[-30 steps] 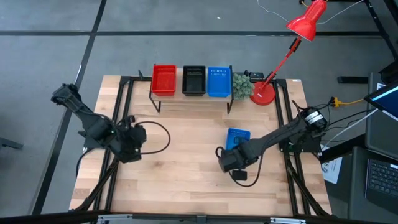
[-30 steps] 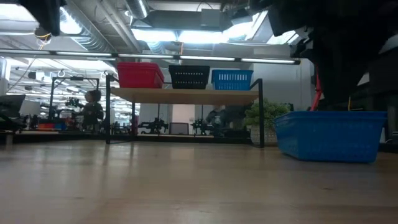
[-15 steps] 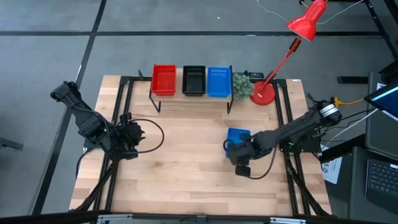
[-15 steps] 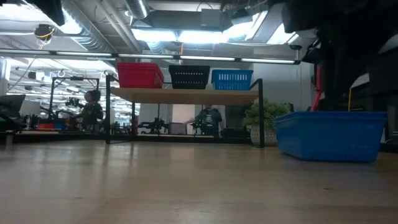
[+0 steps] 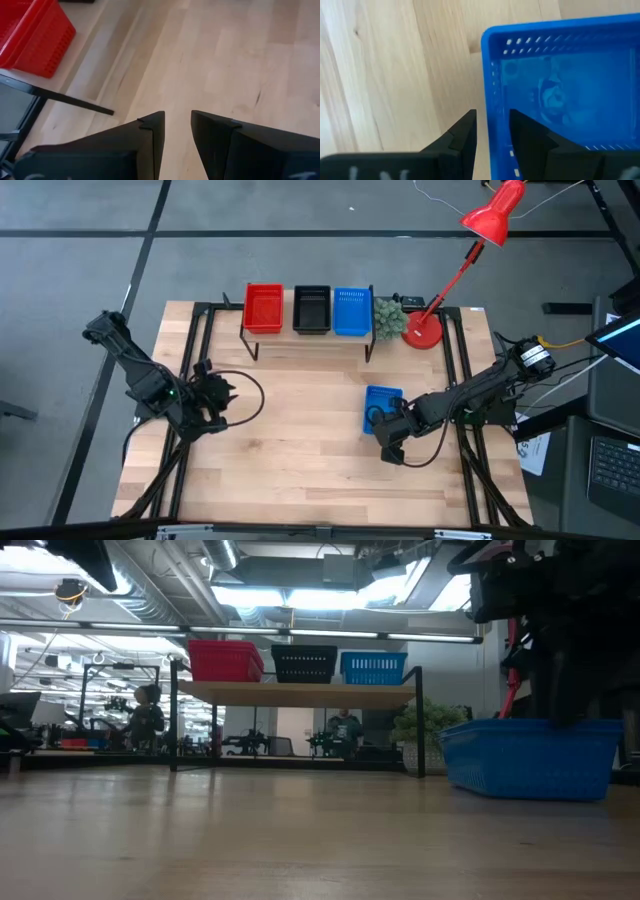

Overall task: Stack baskets on shelf by color
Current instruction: Stack the top blue bin on top of the blue bin on the shelf

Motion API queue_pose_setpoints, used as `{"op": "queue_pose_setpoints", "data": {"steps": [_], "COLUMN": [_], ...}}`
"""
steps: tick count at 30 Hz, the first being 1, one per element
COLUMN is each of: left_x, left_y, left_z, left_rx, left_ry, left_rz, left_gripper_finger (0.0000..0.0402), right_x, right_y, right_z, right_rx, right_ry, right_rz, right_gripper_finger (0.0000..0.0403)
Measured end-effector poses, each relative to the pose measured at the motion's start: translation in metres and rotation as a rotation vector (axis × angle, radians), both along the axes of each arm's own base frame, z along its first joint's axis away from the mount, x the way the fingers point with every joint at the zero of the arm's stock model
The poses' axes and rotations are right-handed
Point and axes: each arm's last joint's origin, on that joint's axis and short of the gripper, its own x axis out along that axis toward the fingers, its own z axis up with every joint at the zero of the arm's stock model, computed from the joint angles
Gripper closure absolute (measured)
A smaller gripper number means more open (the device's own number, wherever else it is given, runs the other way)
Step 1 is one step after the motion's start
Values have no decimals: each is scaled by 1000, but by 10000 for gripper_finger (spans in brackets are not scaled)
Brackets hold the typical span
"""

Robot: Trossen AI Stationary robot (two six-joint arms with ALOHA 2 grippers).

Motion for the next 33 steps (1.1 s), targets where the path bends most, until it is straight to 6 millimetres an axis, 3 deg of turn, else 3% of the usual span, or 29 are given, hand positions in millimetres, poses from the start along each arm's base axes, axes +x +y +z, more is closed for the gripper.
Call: {"op": "queue_pose_setpoints", "data": {"steps": [9, 18, 30, 33], "left_x": [3, 5, 5, 5], "left_y": [-3, -4, -4, -4], "left_z": [-20, -21, -21, -21], "left_rx": [2, -12, -13, -13], "left_ry": [-1, -17, -15, -15], "left_rz": [4, 2, 0, 0], "left_gripper_finger": [315, 315, 315, 315], "right_x": [0, 1, 1, 3], "right_y": [0, -2, -2, 0], "right_z": [1, 1, 2, 10], "right_rx": [-7, -2, 4, 5], "right_ry": [-1, 1, 3, 2], "right_rz": [21, 17, -4, -4], "right_gripper_finger": [296, 393, 399, 400]}}
